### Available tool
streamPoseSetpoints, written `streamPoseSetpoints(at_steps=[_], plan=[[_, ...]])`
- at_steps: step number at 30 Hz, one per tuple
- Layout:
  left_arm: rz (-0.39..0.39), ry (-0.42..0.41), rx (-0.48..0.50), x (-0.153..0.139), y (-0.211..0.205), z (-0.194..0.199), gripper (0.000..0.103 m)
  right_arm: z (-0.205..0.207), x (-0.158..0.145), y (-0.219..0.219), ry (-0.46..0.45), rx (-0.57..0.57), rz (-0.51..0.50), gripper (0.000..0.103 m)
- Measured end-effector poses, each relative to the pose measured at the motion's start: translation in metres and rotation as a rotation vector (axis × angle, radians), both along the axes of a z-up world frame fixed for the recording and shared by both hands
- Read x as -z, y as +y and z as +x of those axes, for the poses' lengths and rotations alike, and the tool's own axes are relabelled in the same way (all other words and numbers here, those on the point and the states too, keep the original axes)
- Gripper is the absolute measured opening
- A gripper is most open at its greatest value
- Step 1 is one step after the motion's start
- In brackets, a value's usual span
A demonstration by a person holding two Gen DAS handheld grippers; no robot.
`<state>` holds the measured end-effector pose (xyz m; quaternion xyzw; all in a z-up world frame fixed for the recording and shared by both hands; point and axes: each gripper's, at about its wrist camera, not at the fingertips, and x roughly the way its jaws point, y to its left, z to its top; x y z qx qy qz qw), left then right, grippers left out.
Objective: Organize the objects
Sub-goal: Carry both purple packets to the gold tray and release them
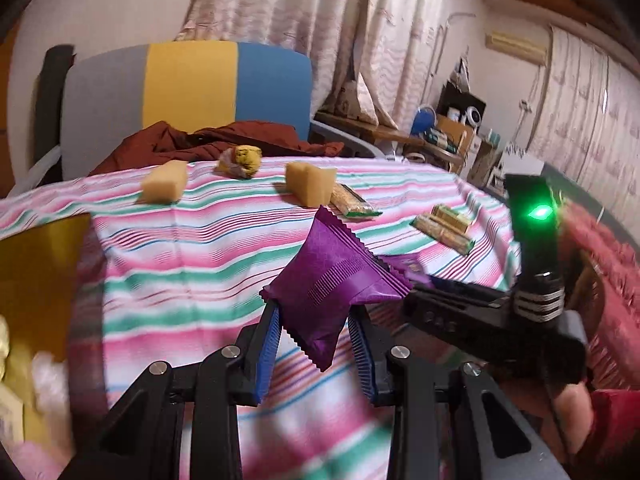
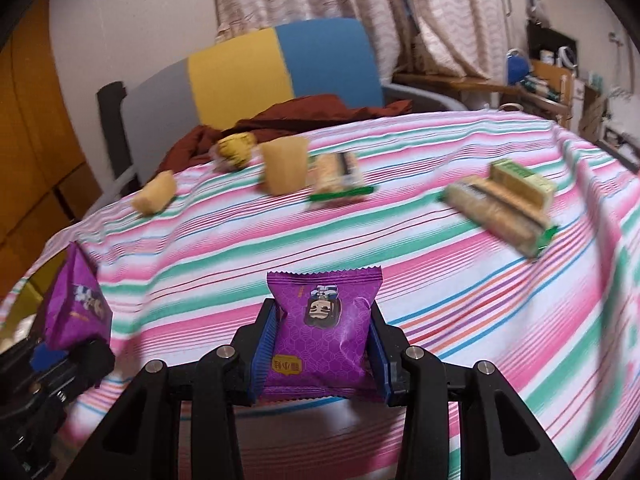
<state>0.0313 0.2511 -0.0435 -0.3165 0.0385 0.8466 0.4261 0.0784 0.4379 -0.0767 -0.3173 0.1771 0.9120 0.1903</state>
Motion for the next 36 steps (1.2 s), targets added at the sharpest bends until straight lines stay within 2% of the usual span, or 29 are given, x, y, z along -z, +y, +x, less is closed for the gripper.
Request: streamPoseSetpoints(at_steps=[9, 16, 20, 28, 36], plan=[[0.075, -0.028, -0.097, -0.022, -0.081, 0.009, 0.034, -0.019, -0.021, -0.079, 0.02, -0.216, -0.076, 0.042], [0.11, -0.034, -0.245, -0.038, -0.151, -0.004, 0.034, -0.029, -0.052, -0.146, 0.089, -0.38, -0.105, 0.042], [0.12, -0.035, -0.346, -0.043, -0.193, -0.018, 0.034, -0.039, -0.062, -0.182, 0.096, -0.479, -0.112, 0.042], [0.107, -0.113, -0.518, -0.03, -0.256, -0.053, 0.034, -0.06, -0.059, -0.244, 0.038, -0.623, -0.078, 0.042], [0.05, -0.179, -0.598, -0.013, -0.285, -0.074, 0.034, -0.072, -0.043, -0.256, -0.004, -0.63, -0.07, 0.044]])
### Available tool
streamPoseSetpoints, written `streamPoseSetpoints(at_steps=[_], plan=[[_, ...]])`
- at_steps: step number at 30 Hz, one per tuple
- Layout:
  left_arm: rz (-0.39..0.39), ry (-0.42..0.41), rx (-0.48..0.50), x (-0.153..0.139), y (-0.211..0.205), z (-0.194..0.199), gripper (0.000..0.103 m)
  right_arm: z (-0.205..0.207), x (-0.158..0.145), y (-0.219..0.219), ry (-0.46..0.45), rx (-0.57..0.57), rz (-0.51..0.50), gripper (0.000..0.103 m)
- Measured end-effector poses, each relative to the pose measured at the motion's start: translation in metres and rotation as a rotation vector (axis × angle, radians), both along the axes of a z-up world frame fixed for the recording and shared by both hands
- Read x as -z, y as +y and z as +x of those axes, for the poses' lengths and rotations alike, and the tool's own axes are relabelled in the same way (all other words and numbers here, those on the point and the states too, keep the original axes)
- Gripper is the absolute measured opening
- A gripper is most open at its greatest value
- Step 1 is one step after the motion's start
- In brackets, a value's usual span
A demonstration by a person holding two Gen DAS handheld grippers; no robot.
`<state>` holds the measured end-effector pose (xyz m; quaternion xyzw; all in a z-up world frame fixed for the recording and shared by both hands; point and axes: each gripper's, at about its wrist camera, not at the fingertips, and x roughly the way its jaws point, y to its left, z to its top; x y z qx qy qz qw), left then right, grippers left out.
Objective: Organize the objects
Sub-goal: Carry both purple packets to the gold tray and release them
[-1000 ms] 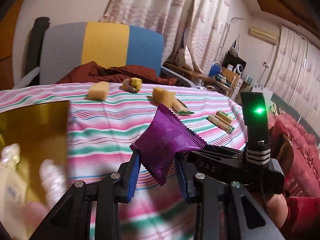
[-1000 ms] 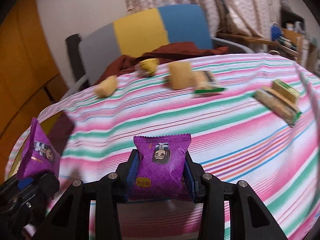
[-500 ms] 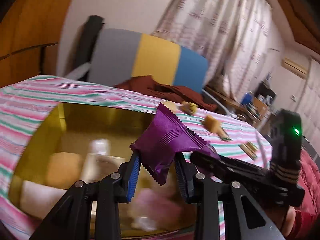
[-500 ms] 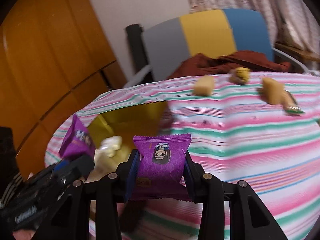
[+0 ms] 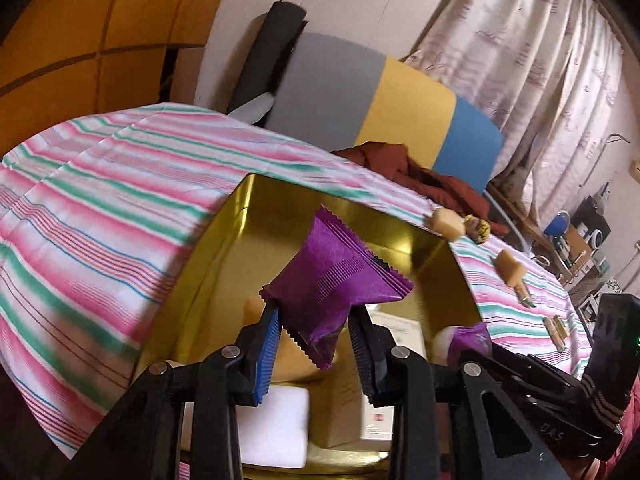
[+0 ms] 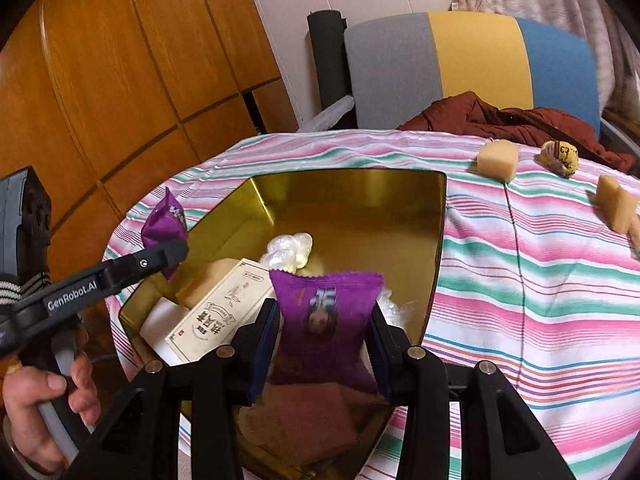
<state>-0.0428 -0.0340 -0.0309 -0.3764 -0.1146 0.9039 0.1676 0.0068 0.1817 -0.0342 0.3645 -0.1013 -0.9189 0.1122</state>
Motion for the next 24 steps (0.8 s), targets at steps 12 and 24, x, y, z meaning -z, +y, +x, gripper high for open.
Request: streamPoseSetpoints(at_steps=[12, 24], plan=[[-0.072, -0.051, -0.018, 0.012, -0.004, -0.01, 0.034, 0.019, -0.004, 0.015, 0.042, 0.045, -0.063, 0.069], [-0.13, -0.008, -0.117, 0.001, -0.013, -0.007, 0.049, 0.033, -0.009, 0.03, 0.066, 0.096, -0.11, 0.077]])
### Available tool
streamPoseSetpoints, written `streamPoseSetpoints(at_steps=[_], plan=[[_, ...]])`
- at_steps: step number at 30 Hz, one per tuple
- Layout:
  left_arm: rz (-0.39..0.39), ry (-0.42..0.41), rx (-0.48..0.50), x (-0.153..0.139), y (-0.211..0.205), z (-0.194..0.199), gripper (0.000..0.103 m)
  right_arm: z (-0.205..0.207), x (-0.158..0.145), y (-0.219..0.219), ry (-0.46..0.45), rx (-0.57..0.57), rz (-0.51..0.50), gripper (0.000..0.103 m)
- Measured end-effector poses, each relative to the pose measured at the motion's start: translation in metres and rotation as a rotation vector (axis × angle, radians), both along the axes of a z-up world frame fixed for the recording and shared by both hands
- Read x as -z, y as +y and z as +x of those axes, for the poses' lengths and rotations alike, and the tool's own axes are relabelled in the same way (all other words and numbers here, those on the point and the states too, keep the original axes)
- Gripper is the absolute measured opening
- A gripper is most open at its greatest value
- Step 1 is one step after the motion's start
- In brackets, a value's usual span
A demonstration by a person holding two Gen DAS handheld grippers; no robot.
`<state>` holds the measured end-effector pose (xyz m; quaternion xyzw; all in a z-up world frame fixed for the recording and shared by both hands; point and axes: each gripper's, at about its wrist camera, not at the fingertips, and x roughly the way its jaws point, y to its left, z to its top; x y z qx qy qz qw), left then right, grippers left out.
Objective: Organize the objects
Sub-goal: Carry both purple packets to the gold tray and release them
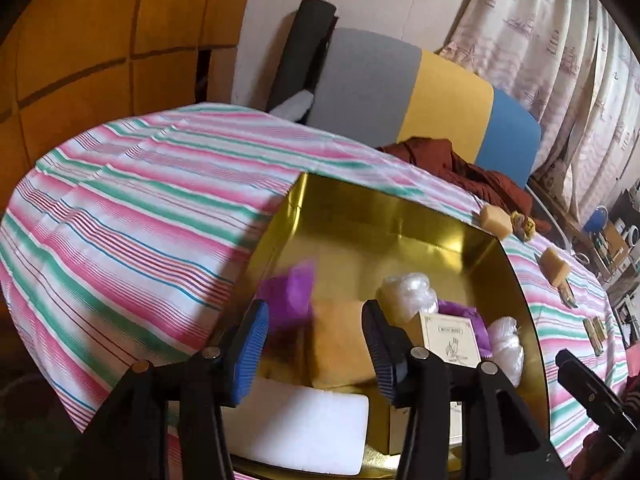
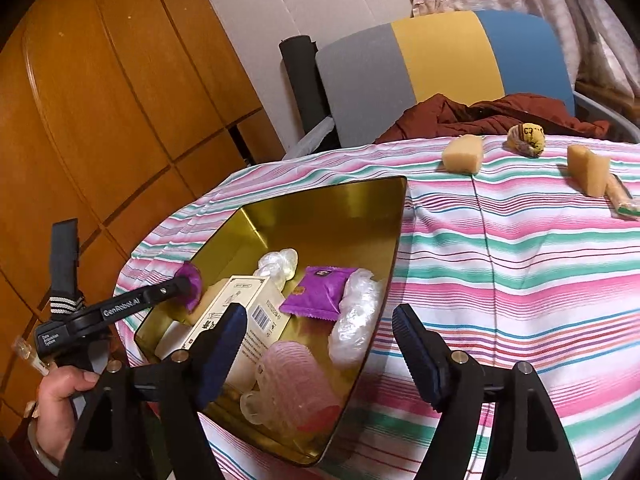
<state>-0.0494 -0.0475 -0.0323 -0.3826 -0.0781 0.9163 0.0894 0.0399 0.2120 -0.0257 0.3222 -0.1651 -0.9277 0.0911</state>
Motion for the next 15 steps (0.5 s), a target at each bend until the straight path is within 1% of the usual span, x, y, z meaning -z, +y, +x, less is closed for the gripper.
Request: streamPoseSetpoints(at_steps=[2, 8, 11, 15], plan=[[-0.007, 0.013, -0.023, -0.004, -0.001, 0.001, 0.049, 0.001, 0.001, 0.002, -0.004, 0.004, -0.009, 0.077], [0.011, 0.029, -0.056, -0.01, -0.004, 0.005, 0.05, 0.005, 0.001, 0.009, 0.001, 0.026, -0.018, 0.081], [0.019, 0.039, -0.048, -0.014, 0.0, 0.009, 0.05, 0.006, 0.002, 0.014, -0.003, 0.046, -0.022, 0.083], [0.028, 0.055, -0.005, -0.02, 0.014, 0.015, 0.05, 0.007, 0.004, 0.023, -0.015, 0.075, -0.03, 0.085]])
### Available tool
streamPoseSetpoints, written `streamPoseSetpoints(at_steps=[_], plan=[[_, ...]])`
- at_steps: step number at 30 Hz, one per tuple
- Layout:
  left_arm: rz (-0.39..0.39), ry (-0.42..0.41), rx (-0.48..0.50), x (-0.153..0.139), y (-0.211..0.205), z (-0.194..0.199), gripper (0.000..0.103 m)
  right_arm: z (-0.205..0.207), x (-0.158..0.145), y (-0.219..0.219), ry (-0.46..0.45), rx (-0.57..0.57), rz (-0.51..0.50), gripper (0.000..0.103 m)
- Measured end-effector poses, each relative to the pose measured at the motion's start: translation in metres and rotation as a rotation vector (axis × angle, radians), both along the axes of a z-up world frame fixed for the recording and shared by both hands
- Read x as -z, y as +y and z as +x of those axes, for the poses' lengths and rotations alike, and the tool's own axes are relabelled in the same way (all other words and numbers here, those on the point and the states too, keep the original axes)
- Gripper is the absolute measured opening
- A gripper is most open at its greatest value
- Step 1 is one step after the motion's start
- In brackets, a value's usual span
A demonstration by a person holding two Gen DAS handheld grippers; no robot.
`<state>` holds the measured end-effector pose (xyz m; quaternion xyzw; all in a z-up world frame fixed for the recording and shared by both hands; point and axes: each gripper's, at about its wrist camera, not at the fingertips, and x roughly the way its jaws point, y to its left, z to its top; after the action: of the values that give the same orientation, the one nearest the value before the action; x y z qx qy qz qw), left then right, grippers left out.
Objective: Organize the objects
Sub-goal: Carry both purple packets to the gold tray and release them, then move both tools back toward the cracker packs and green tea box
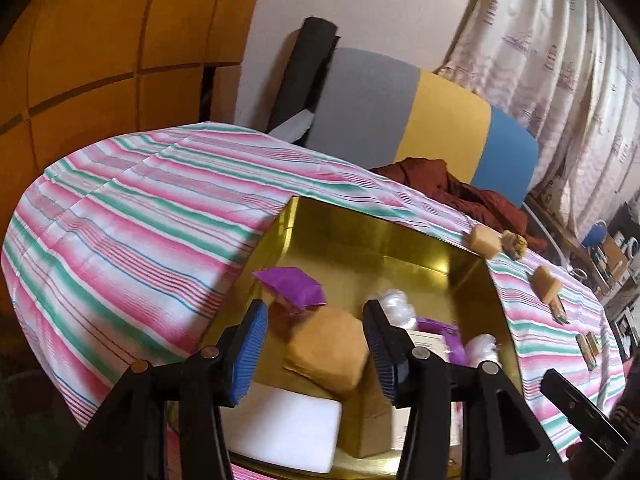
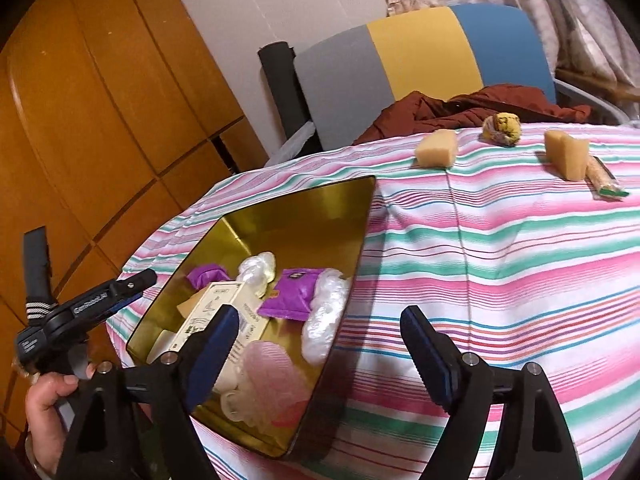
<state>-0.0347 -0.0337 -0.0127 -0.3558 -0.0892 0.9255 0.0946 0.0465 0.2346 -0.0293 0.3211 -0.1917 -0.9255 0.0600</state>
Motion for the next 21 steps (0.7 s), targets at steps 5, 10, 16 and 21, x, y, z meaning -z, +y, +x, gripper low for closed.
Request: streamPoseSetpoints(at_steps=[5, 10, 16, 21], plan=[[0.008, 0.024, 0.082, -0.007, 0.022, 0.01, 0.05, 0.001, 0.001, 0.01, -0.005, 0.034, 0.002, 0.087], [0.02, 0.034, 0.168, -0.011, 0.043, 0.017, 0.05, 0.002, 0.003, 0.027, -0.02, 0.087, 0.006, 0.088], [0.026, 0.026, 0.244, -0.012, 0.067, 0.027, 0.05, 0.004, 0.009, 0.053, -0.055, 0.142, 0.033, 0.089], [0.035, -0.001, 0.316, -0.007, 0.092, 0.038, 0.051, 0.006, 0.013, 0.079, -0.08, 0.186, 0.065, 0.089]])
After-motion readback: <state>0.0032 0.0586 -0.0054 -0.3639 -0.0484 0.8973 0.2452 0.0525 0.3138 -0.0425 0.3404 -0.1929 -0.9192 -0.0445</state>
